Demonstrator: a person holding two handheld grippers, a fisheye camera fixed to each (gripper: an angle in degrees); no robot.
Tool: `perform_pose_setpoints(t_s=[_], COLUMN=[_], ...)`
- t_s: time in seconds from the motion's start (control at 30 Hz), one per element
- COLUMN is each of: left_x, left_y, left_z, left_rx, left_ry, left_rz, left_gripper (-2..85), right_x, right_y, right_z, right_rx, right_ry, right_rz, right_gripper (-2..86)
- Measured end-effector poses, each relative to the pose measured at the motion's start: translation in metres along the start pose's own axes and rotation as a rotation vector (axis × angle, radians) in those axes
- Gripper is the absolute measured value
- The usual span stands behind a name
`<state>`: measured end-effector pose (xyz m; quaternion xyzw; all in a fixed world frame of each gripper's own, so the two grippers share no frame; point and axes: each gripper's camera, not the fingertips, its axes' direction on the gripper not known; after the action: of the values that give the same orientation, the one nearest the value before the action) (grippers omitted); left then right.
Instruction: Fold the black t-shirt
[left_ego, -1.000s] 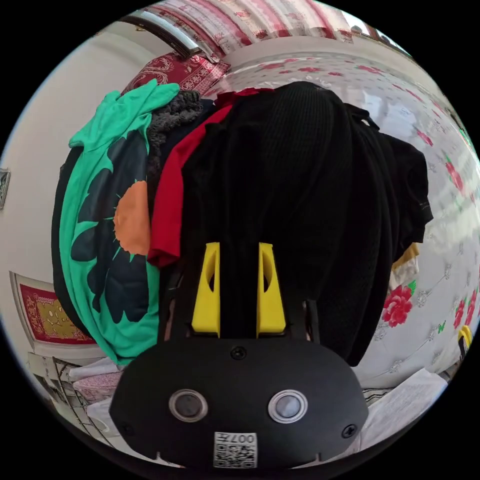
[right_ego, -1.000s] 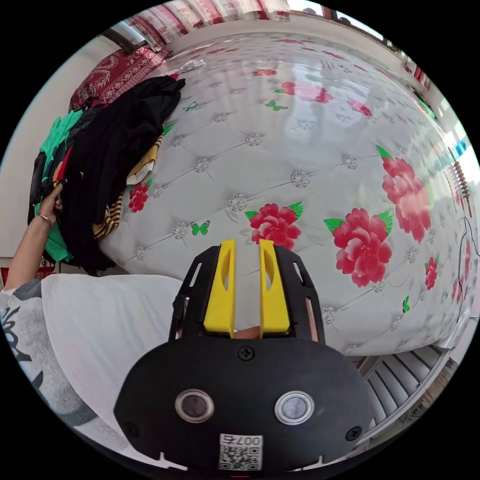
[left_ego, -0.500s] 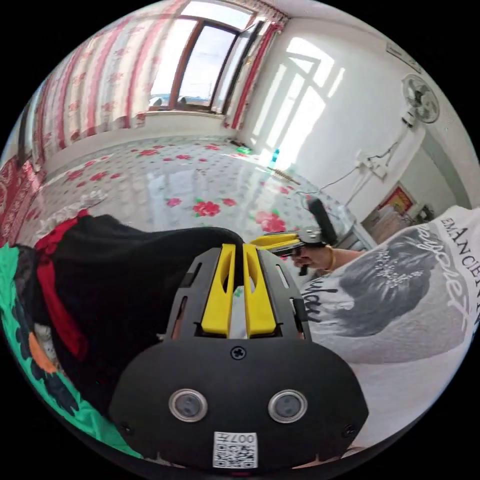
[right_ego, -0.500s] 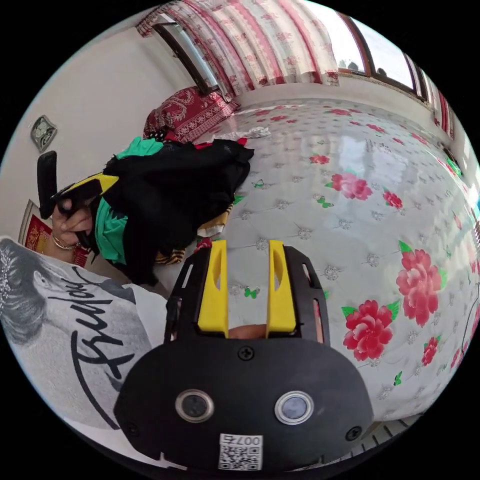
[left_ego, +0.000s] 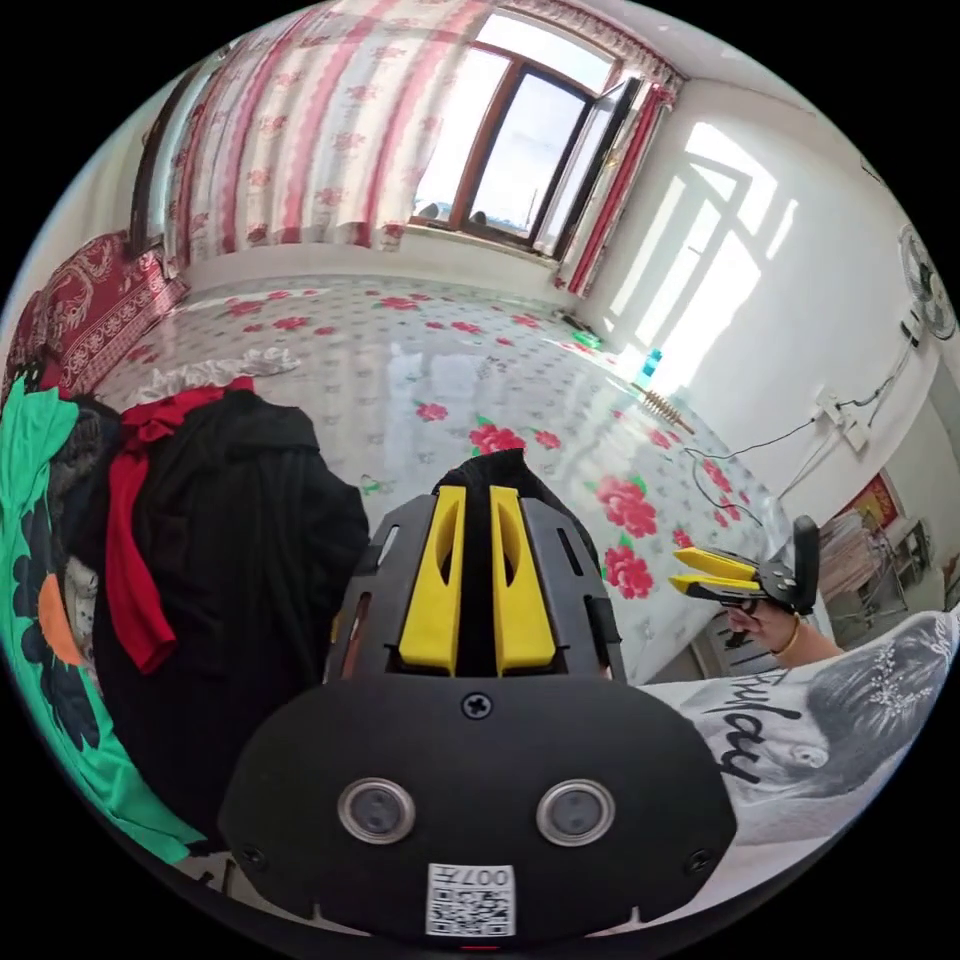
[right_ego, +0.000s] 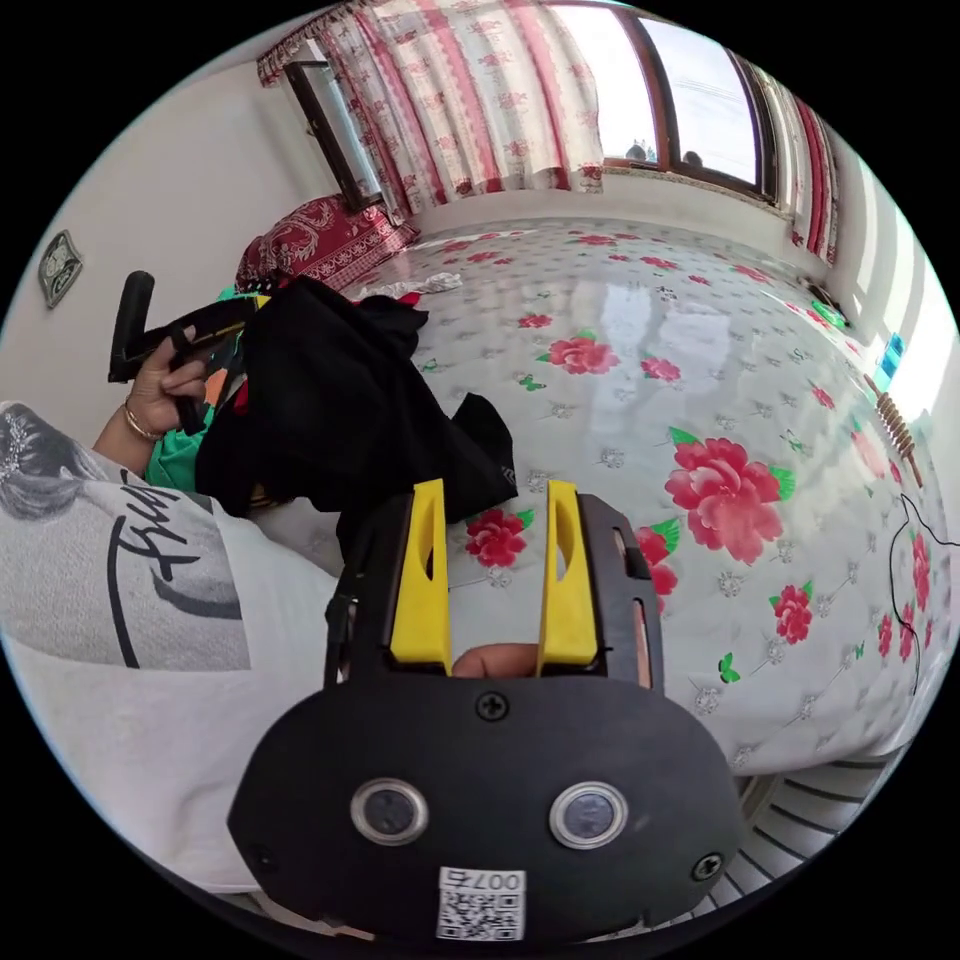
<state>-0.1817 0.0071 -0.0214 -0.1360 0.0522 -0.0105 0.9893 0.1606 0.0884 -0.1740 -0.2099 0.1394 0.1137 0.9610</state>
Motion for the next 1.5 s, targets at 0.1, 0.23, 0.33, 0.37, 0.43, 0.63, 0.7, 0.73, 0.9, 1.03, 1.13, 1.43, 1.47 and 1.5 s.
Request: perform_pose_setpoints(t_s=[0.1, 0.23, 0.33, 0.37, 0.43, 0.63, 0.7, 0.73, 0.9, 1.03, 1.13, 1.43, 1.47, 1.5], left_x=[-0.001, -0.006, -0.001, 0.006, 0.015, 0.028, 0.03, 0.028, -0.009, 0.0, 0.006, 0.024, 0.021, 0.017], left_y=[0.026, 0.053, 0.069, 0.075, 0.085, 0.11, 0.108, 0.104, 0.025, -0.064, -0.119, -0.073, -0.053, -0.03], left_z=[0.007, 0.016, 0.039, 0.056, 0.087, 0.191, 0.197, 0.193, 0.121, 0.046, -0.032, -0.111, -0.09, -0.062], left_rx=[-0.028, -0.095, -0.164, -0.208, -0.281, -0.555, -0.566, -0.555, -0.345, -0.086, 0.14, 0.402, 0.35, 0.28], left_ry=[-0.119, -0.211, -0.181, -0.179, -0.195, -0.338, -0.428, -0.415, -0.177, -0.173, -0.096, -0.076, -0.067, -0.059], left_rz=[0.044, 0.042, 0.063, 0.093, 0.135, 0.23, 0.3, 0.298, 0.107, 0.163, 0.152, 0.24, 0.241, 0.244], left_gripper=[8.1, 8.9, 9.5, 10.1, 10.9, 8.8, 1.5, 1.1, -0.7, -0.8, -0.9, -0.9, -0.9, -0.9], right_x=[-0.011, -0.024, -0.031, -0.032, -0.038, -0.071, -0.071, -0.066, -0.02, -0.005, -0.017, -0.041, -0.036, -0.026], right_y=[0.012, 0.009, -0.005, -0.008, -0.024, -0.053, -0.062, -0.068, -0.116, -0.185, -0.206, -0.086, -0.076, -0.054], right_z=[0.019, 0.051, 0.076, 0.081, 0.106, 0.176, 0.174, 0.165, 0.038, -0.128, -0.252, -0.388, -0.379, -0.356], right_rx=[-0.07, -0.142, -0.186, -0.191, -0.231, -0.448, -0.516, -0.534, -0.282, 0.026, 0.269, 0.477, 0.449, 0.377], right_ry=[-0.038, -0.067, -0.079, -0.081, -0.087, -0.062, -0.12, -0.133, -0.098, 0.089, 0.265, 0.486, 0.489, 0.501], right_rz=[-0.002, -0.01, -0.025, -0.029, -0.042, -0.152, -0.146, -0.146, -0.153, -0.227, -0.25, -0.203, -0.188, -0.142], right_gripper=[13.2, 12.9, 12.4, 12.3, 11.6, 6.0, 3.0, 1.6, 0.0, -0.2, -0.3, -0.3, -0.3, -0.3])
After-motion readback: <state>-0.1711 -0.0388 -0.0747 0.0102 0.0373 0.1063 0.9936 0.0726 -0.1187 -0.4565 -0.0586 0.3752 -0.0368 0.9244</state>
